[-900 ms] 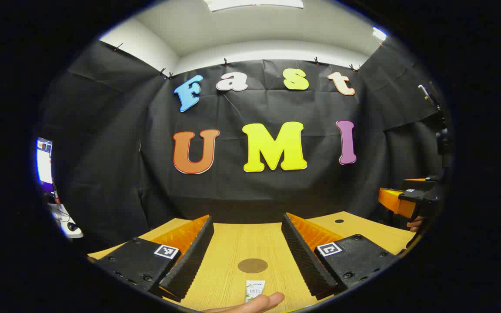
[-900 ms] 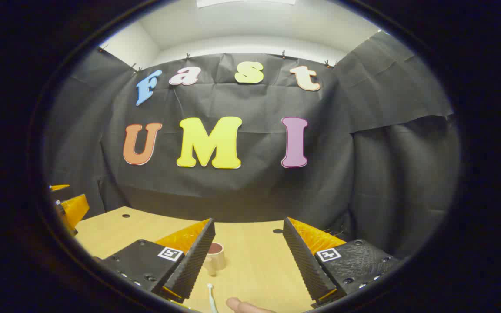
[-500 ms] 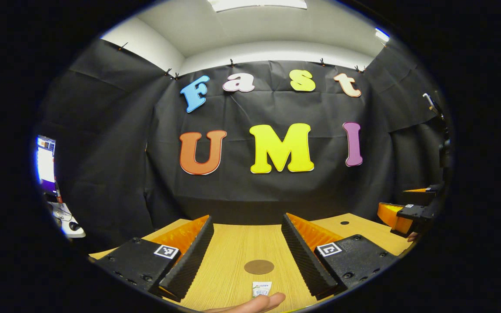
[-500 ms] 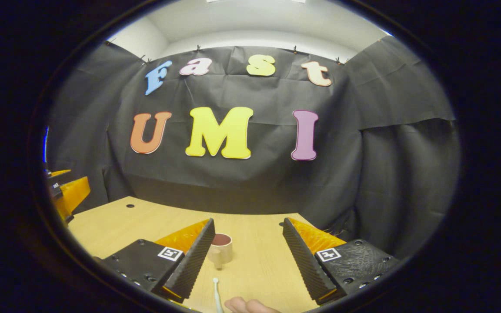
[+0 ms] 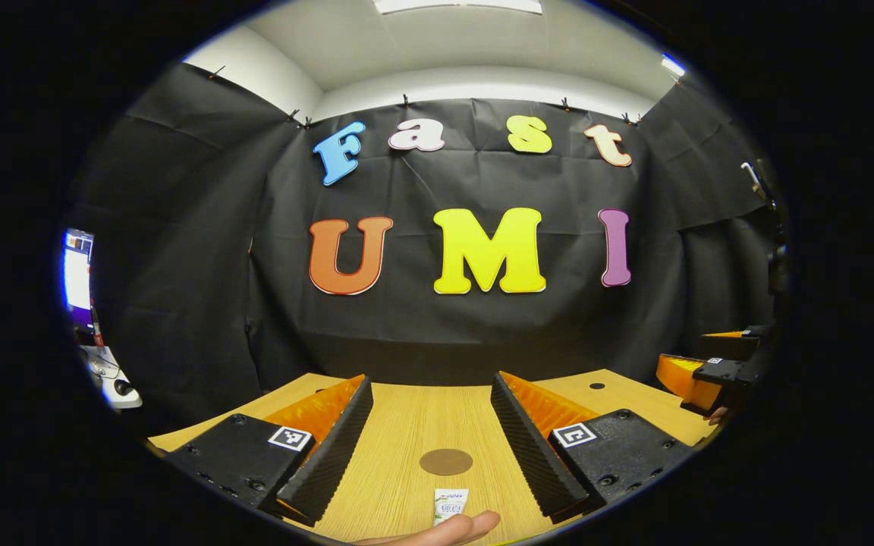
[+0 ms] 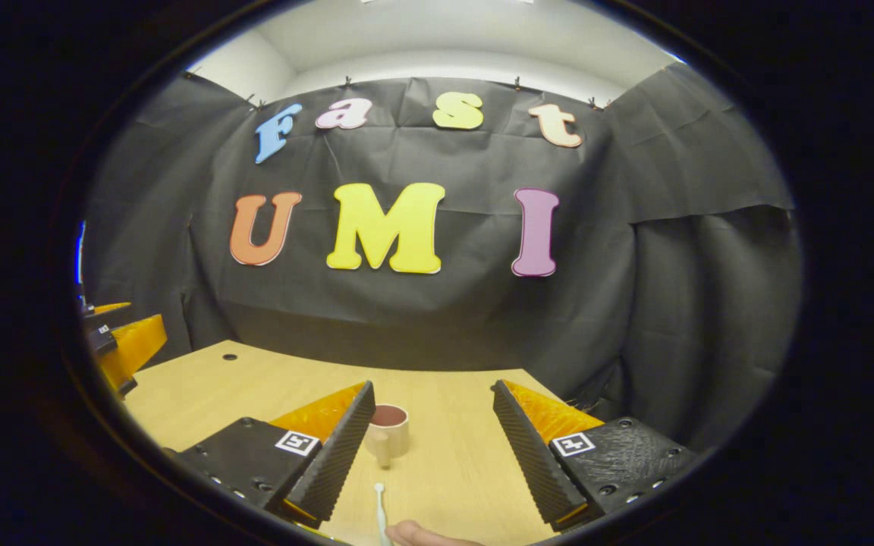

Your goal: Put the toothbrush and toothpaste on the desktop into the cup, then pick up the cup and place it on the coaster on the desktop.

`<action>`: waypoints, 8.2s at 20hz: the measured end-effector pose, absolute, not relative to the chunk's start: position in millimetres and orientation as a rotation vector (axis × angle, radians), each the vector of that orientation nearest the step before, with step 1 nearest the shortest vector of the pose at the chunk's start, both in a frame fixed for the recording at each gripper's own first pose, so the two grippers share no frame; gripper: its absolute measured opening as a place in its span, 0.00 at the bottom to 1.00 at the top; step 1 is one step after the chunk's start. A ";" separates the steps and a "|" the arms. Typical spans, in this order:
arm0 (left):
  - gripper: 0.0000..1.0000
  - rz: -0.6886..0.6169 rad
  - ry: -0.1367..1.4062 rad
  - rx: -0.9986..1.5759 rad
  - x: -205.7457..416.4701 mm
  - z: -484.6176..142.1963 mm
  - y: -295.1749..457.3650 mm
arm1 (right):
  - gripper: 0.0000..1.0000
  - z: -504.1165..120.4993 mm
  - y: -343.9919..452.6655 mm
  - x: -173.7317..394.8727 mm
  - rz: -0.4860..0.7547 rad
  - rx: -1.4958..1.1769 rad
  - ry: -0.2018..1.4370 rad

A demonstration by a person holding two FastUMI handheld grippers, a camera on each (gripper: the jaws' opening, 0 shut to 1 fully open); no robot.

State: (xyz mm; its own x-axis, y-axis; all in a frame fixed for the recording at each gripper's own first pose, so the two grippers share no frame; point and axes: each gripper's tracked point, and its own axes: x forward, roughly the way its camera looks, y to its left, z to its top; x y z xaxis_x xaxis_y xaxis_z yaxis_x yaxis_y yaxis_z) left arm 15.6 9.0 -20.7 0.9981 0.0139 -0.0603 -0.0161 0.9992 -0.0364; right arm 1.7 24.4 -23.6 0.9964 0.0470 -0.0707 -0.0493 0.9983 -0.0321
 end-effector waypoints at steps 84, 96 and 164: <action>0.47 -0.112 0.989 -0.024 -41.7 -288.5 -26.8 | 0.02 -124.0 35.1 -1.5 0.231 0.033 0.227; 0.42 -0.065 0.665 -0.061 -19.6 -229.2 -6.9 | 0.02 -104.9 30.5 15.2 0.197 0.025 0.198; 0.42 -0.069 0.321 -0.129 63.5 -91.8 -20.8 | 0.95 -55.7 73.6 157.7 0.150 -0.040 0.060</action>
